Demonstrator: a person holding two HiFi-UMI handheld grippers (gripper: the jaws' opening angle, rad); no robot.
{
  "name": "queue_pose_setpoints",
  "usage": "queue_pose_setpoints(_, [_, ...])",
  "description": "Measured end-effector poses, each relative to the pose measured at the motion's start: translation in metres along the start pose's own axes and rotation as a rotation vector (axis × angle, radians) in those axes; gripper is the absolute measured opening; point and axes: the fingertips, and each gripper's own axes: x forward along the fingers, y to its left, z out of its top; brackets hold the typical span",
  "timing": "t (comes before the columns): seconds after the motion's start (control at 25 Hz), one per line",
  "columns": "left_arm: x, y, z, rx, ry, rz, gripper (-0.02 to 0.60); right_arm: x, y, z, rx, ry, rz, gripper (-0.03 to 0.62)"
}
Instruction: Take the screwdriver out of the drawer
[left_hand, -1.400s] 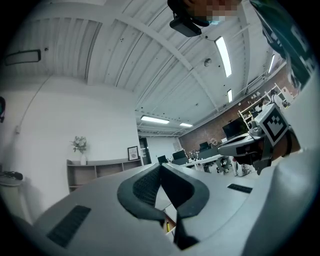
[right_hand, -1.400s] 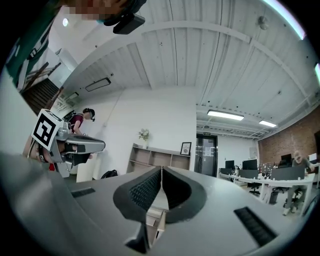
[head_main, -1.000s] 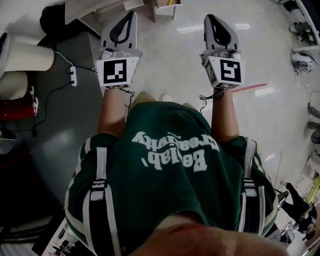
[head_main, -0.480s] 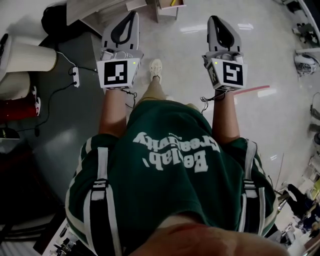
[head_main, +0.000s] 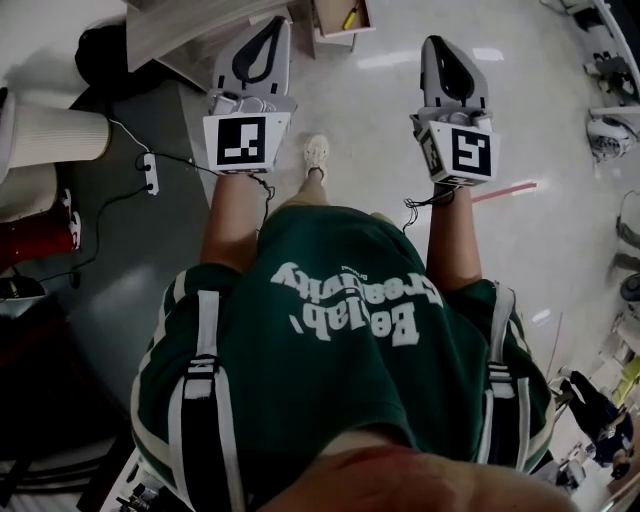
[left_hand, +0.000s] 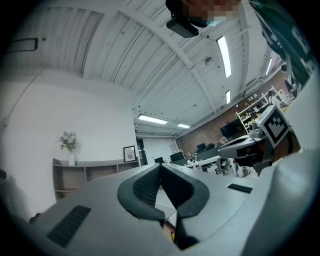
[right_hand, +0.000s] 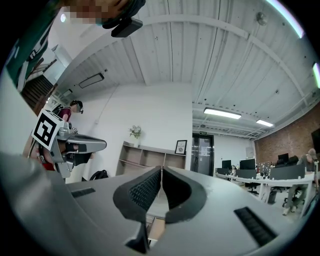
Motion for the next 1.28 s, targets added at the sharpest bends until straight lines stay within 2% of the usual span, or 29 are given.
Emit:
queue_pose_setpoints(0.4, [0.114, 0.079, -0.03, -0.008, -0.028, -0.022, 0.017, 0.139, -0.031, 0.003, -0.004, -0.01, -0.025, 0.036])
queue_pose_setpoints(0.56, [0.152, 0.121, -0.043, -0.043, -0.047, -0.015, 0.017, 0.196, -0.032, 0.007, -0.009, -0.006, -0.045, 0.035])
queue_pose_setpoints(0.72, [0.188, 0.149, -0.059, -0.022, -0.052, -0.058, 0.017, 0.244, -0.033, 0.007, -0.009, -0.003, -0.07, 0.035])
queue_pose_setpoints(1.04, [0.239, 0.164, -0.089, -0.028, -0.077, -0.109, 0.017, 0.294, -0.046, -0.02, -0.006, -0.005, -0.094, 0.035])
queue_pose_setpoints(1.28, [0.263, 0.158, -0.107, -0.066, -0.074, -0.187, 0.015, 0.31, -0.058, -0.034, -0.013, 0.029, -0.126, 0.035])
